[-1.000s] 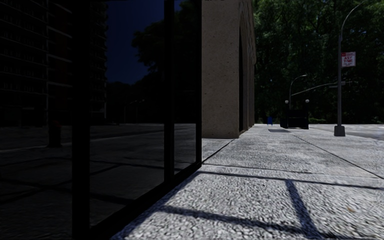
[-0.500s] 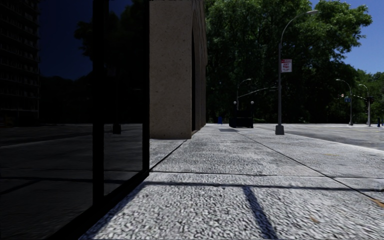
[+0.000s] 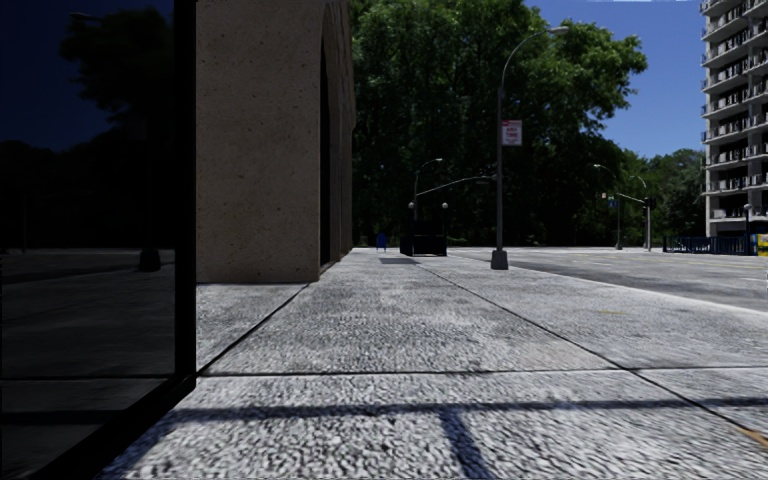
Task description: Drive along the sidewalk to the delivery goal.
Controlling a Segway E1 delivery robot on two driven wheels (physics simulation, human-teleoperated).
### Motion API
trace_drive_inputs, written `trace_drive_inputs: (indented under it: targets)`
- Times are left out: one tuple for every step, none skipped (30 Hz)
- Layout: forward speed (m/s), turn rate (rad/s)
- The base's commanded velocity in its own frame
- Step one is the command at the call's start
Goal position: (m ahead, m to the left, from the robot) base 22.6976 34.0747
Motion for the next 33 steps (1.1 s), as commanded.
trace_drive_inputs:
  targets:
    - [1.17,0.0]
    - [1.17,0.0]
    - [1.17,0.0]
    - [1.17,0.0]
    - [1.17,0.0]
    - [1.17,0.0]
    - [1.17,0.0]
    - [1.17,0.06]
    - [1.17,0.08]
    - [1.17,0.08]
    - [1.17,0.09]
    - [1.17,0.09]
    - [1.17,0.09]
    - [1.17,0.09]
    - [1.17,0.09]
    - [1.17,0.09]
    - [1.19,0.09]
    - [1.23,0.09]
    - [1.25,0.09]
    - [1.25,0.09]
    - [1.25,0.09]
    - [1.25,0.09]
    - [1.25,0.14]
    - [1.25,0.14]
    - [1.25,0.3]
    - [1.25,0.3]
    - [1.25,0.34]
    - [1.25,0.34]
    - [1.25,0.34]
    - [1.25,0.34]
    - [1.25,0.34]
    - [1.25,0.34]
    - [1.25,0.34]
